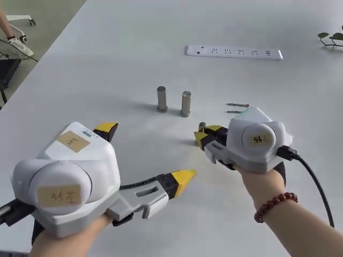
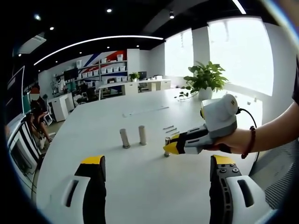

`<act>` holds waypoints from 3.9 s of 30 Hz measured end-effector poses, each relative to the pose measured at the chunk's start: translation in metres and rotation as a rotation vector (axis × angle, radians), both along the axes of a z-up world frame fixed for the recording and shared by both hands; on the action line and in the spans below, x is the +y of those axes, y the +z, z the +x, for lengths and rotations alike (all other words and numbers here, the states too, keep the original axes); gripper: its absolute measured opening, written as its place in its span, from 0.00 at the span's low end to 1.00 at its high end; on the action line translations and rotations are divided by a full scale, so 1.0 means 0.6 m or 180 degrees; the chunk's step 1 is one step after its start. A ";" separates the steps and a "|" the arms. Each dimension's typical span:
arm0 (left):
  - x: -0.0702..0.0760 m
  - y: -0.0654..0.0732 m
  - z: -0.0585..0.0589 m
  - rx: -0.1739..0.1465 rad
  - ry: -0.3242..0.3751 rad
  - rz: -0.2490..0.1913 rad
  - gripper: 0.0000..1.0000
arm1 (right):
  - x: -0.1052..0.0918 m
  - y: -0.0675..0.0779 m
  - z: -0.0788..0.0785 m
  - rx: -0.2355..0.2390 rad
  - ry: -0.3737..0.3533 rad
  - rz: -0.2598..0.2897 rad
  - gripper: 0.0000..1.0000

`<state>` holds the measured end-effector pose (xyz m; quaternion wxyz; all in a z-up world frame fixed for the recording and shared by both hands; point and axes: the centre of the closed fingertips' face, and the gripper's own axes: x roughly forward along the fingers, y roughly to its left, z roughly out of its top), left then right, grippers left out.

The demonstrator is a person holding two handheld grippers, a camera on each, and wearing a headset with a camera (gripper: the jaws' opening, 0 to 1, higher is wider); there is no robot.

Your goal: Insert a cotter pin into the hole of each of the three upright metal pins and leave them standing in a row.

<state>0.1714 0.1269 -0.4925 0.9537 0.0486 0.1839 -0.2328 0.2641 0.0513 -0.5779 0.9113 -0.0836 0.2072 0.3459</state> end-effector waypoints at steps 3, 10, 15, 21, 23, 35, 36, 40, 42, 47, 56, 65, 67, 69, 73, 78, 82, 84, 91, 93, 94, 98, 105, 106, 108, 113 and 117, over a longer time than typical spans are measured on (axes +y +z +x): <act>-0.002 0.002 -0.002 0.0002 -0.0004 -0.0008 0.92 | -0.007 -0.001 -0.002 0.0008 -0.0042 -0.0001 0.04; -0.001 0.002 -0.007 0.0009 -0.0004 0.0005 0.92 | -0.011 -0.001 -0.008 0.0019 -0.0056 0.0000 0.05; -0.001 0.003 -0.008 0.0008 -0.0004 0.0011 0.93 | -0.011 0.005 -0.007 0.0065 -0.0083 0.0079 0.05; -0.002 0.005 -0.008 0.0001 -0.0003 0.0015 0.93 | -0.010 0.013 -0.011 0.0072 -0.0064 0.0127 0.10; -0.002 0.006 -0.009 -0.0002 -0.0003 0.0017 0.93 | -0.010 0.016 -0.015 0.0064 -0.0047 0.0124 0.12; -0.003 0.009 -0.015 -0.0005 -0.0022 0.0037 0.94 | -0.031 0.032 -0.041 0.0137 0.0121 0.0048 0.21; -0.003 0.009 -0.016 -0.0002 -0.0021 0.0037 0.94 | -0.034 0.035 -0.042 0.0138 0.0130 0.0045 0.20; -0.001 0.009 -0.018 0.0008 -0.0023 0.0044 0.95 | -0.049 0.042 -0.046 0.0166 0.0177 -0.0036 0.22; 0.001 0.008 -0.019 0.0021 -0.0023 0.0051 0.95 | -0.057 0.046 -0.045 0.0172 0.0204 -0.0067 0.22; 0.003 0.008 -0.017 0.0017 -0.0020 0.0056 0.95 | -0.076 0.050 -0.040 0.0199 0.0274 -0.0217 0.22; -0.001 0.000 -0.013 0.0061 -0.0091 0.0086 0.98 | -0.098 0.059 -0.006 0.0282 0.0473 -0.0436 0.19; 0.003 -0.011 -0.001 0.0114 -0.0103 0.0084 0.99 | -0.122 0.046 0.052 0.0349 0.0596 -0.0768 0.18; 0.004 -0.013 0.004 0.0122 -0.0099 0.0081 0.99 | -0.125 0.040 0.060 0.0366 0.0649 -0.0875 0.16; 0.003 -0.014 0.008 0.0127 -0.0089 0.0056 0.99 | -0.130 0.030 0.068 0.0402 0.0732 -0.1052 0.15; 0.001 -0.016 0.013 0.0132 -0.0096 0.0044 0.99 | -0.131 0.020 0.084 0.0459 0.0793 -0.1165 0.14; 0.001 -0.026 0.015 0.0170 -0.0108 0.0019 0.99 | -0.139 -0.005 0.104 0.0585 0.0808 -0.1362 0.13; 0.003 -0.031 0.017 0.0201 -0.0109 0.0008 0.98 | -0.146 -0.031 0.130 0.0691 0.0864 -0.1464 0.12; 0.003 -0.032 0.018 0.0204 -0.0111 -0.0013 0.97 | -0.149 -0.037 0.129 0.0749 0.0891 -0.1496 0.11; 0.003 -0.034 0.022 0.0213 -0.0107 -0.0023 0.96 | -0.152 -0.050 0.120 0.0886 0.0965 -0.1509 0.09; 0.002 -0.035 0.022 0.0219 -0.0112 -0.0023 0.95 | -0.153 -0.051 0.124 0.0876 0.0971 -0.1522 0.09; 0.001 -0.037 0.022 0.0230 -0.0116 -0.0019 0.95 | -0.154 -0.052 0.125 0.0886 0.0982 -0.1535 0.09; -0.001 -0.039 0.021 0.0240 -0.0132 -0.0012 0.95 | -0.157 -0.053 0.123 0.1036 0.0993 -0.1481 0.07; -0.007 -0.043 0.015 0.0285 -0.0173 -0.0032 0.93 | -0.162 -0.055 0.132 0.1154 0.1017 -0.1490 0.04; -0.007 -0.044 0.014 0.0290 -0.0176 -0.0029 0.93 | -0.163 -0.055 0.131 0.1153 0.1024 -0.1516 0.03; -0.008 -0.045 0.013 0.0300 -0.0182 -0.0025 0.93 | -0.165 -0.057 0.135 0.1130 0.1092 -0.1623 0.03; -0.007 -0.047 0.012 0.0319 -0.0189 -0.0015 0.91 | -0.163 -0.058 0.127 0.1095 0.1226 -0.1878 0.00; -0.006 -0.048 0.009 0.0330 -0.0185 0.0000 0.91 | -0.162 -0.058 0.125 0.1109 0.1267 -0.1957 0.00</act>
